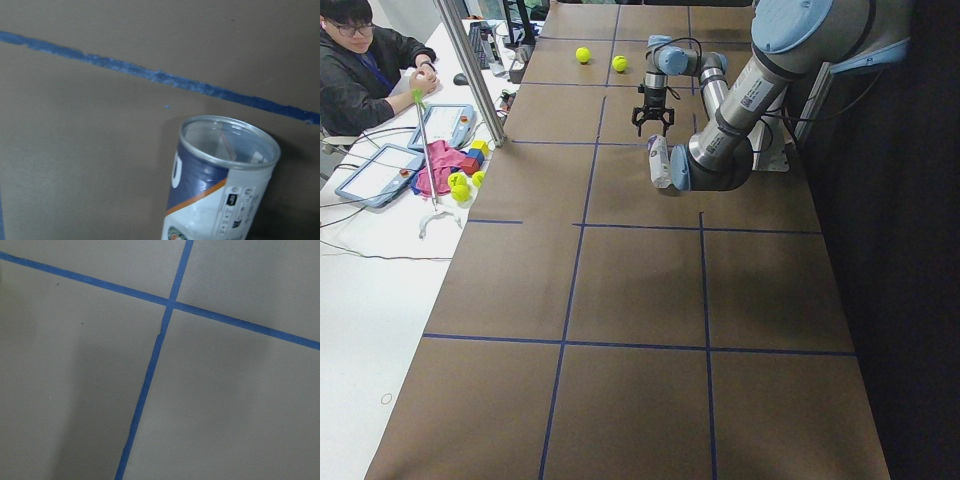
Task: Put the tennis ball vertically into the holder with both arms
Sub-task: 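Move the left gripper down over the white tennis-ball can lying on its side, then close the left gripper around the can's body, then lift the can with the left gripper and turn it upright, open end up, then hold the upright can steady with the left gripper at table center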
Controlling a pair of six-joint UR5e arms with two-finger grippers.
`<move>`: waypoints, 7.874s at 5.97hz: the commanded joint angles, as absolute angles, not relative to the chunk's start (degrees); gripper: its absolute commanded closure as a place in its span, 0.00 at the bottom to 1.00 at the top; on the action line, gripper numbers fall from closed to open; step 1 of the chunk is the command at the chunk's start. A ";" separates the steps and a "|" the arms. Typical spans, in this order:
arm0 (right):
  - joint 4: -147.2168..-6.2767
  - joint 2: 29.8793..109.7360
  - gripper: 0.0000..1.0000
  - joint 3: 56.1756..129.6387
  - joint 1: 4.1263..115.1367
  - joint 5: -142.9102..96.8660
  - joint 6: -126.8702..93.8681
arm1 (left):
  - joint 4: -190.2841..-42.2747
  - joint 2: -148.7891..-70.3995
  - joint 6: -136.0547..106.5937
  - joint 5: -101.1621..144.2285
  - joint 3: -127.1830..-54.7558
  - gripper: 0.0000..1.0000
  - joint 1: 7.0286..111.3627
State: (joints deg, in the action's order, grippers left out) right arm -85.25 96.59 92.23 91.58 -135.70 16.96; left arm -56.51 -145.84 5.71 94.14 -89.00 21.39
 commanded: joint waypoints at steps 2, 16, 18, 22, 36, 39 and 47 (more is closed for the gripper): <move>-85.25 96.59 0.00 92.20 91.58 -135.70 17.05 | -57.30 -145.90 5.36 94.13 -86.92 0.00 20.13; -85.17 96.50 0.00 91.32 91.58 -135.62 17.14 | -66.45 -145.55 5.01 94.13 -79.63 0.28 19.07; -85.17 96.50 0.00 91.23 91.58 -135.62 17.14 | -66.53 -145.72 5.01 94.22 -82.25 0.28 19.33; -85.17 96.50 0.00 91.23 91.58 -135.62 17.14 | -66.88 -145.99 5.19 96.23 -99.89 0.27 24.41; -85.17 96.50 0.00 91.23 91.58 -135.62 17.05 | -174.97 -126.91 -11.86 91.16 -81.06 0.25 28.30; -85.17 96.50 0.00 91.23 91.58 -135.70 17.05 | -181.49 -127.79 -12.04 89.83 -73.39 0.25 28.04; -85.17 96.50 0.00 91.23 91.58 -135.70 17.05 | -182.02 -127.09 -15.73 88.59 -71.98 0.18 27.77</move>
State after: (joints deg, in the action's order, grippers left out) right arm -85.17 96.50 91.23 91.58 -135.70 17.05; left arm -181.98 -127.38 -15.73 88.62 -71.99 27.77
